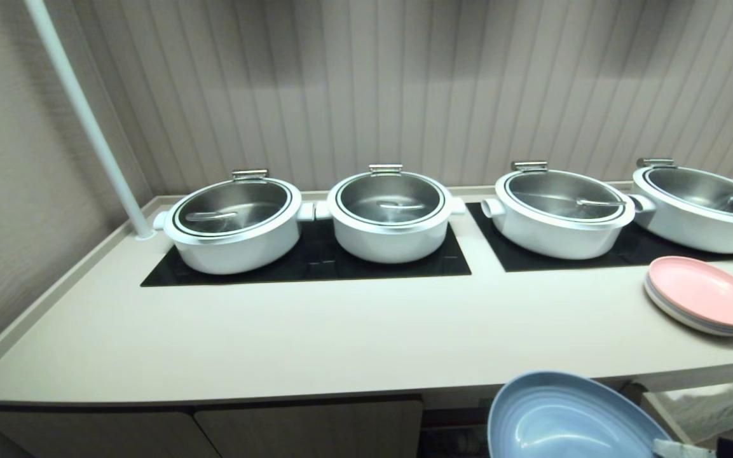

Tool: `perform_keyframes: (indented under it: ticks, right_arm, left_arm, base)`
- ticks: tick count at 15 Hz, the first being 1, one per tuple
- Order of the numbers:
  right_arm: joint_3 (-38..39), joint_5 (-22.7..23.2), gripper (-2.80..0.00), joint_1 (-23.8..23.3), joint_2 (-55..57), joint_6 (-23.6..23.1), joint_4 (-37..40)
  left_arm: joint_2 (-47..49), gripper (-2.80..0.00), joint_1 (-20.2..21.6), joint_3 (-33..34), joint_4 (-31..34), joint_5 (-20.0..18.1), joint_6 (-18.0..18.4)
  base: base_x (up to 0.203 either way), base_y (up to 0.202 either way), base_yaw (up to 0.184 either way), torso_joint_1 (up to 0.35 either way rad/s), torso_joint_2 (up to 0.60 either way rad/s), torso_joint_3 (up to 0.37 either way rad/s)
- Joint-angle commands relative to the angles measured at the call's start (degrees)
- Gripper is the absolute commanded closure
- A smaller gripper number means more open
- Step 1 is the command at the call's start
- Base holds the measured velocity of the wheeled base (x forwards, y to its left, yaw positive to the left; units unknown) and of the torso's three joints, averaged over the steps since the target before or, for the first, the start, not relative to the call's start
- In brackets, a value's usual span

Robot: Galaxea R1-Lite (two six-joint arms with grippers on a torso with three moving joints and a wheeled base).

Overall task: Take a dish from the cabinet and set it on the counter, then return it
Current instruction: Place it on the table

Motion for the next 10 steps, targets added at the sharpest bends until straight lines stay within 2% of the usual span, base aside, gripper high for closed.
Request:
perform_keyframes:
  ticks: [1,10]
  right_arm:
    - [-2.2,0.14,0.0,-0.01,2.82,0.02,-0.12]
    - [-9.53,-0.04,0.0,-0.15,16.51,-0.44,-2.81]
  left_arm:
    - [-0.02,0.0,0.0,0.0,0.0,0.06,0.0]
    - [-0.02,0.0,0.0,0.0,0.0,0.04,0.0]
  base:
    - [0.0,0.0,0.0,0.0,0.0,0.0]
    - [0.0,0.0,0.0,0.0,0.0,0.0]
